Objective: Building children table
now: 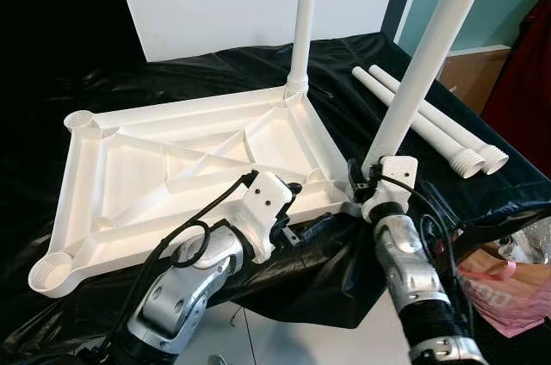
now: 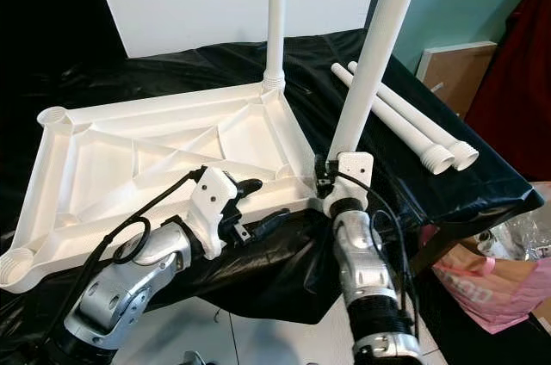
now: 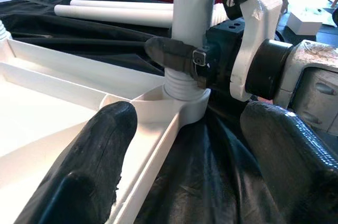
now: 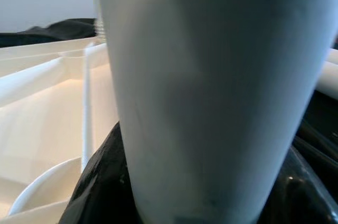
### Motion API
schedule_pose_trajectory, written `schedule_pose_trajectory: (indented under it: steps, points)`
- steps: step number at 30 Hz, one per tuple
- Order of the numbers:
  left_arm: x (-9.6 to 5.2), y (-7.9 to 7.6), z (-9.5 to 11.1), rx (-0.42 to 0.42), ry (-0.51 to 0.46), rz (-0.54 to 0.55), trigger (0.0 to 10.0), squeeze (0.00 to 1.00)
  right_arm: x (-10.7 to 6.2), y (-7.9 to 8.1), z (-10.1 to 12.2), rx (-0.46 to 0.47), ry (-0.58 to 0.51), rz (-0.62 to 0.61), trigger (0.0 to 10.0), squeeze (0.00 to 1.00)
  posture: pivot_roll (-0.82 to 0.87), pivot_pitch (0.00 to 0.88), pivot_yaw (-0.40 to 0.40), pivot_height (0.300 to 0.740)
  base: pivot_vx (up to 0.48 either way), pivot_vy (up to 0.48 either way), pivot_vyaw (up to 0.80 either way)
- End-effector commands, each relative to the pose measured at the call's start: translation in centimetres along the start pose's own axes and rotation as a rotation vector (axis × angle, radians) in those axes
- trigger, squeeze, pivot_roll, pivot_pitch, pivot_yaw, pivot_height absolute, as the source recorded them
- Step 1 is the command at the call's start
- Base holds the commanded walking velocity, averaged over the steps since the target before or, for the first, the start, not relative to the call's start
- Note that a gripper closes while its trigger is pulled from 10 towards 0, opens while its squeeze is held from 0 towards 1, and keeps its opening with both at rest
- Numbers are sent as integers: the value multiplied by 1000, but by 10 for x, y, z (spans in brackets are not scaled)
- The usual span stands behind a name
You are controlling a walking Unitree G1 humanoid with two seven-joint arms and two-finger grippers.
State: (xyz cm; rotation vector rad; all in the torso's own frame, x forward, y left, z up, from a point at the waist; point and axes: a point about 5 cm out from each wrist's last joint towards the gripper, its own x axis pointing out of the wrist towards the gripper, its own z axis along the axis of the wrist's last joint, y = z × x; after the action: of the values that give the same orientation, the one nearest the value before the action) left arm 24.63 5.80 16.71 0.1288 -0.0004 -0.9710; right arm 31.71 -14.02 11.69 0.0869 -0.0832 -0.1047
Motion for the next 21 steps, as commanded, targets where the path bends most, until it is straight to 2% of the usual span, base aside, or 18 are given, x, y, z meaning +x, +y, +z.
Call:
schedule_pose_trajectory:
  steps: [1, 6, 10, 15, 18, 19, 21]
  points:
    - [1, -3, -2, 0, 8, -40, 10000, 0, -8, -10, -22, 21, 114, -69, 10000, 0, -16, 63, -19, 740, 0, 0, 0]
    - [2, -3, -1, -1, 5, -38, 10000, 0, -9, -6, -11, 27, 43, -16, 10000, 0, -16, 64, -18, 740, 0, 0, 0]
    - [1, -2, -1, 0, 7, -36, 10000, 0, -7, -4, -9, 38, 37, 7, 10000, 0, -14, 63, -19, 740, 0, 0, 0]
    - [1, -1, -2, 3, 7, -28, 10000, 0, -5, -3, -3, 9, 6, 54, 10000, 0, -9, 60, -28, 740, 0, 0, 0]
    - [1, -1, -1, -2, 2, -22, 10000, 0, -5, -4, -3, 31, 10, 74, 10000, 0, -9, 58, -31, 740, 0, 0, 0]
    - [2, -1, 1, -9, -9, -20, 10000, 0, -4, -4, -1, 34, 2, 94, 10000, 1000, -7, 56, -34, 740, 0, 0, 0]
    - [2, -1, 3, -18, -24, -19, 10000, 0, -4, -4, 0, 35, -9, 117, 10000, 1000, -6, 53, -34, 740, 0, 0, 0]
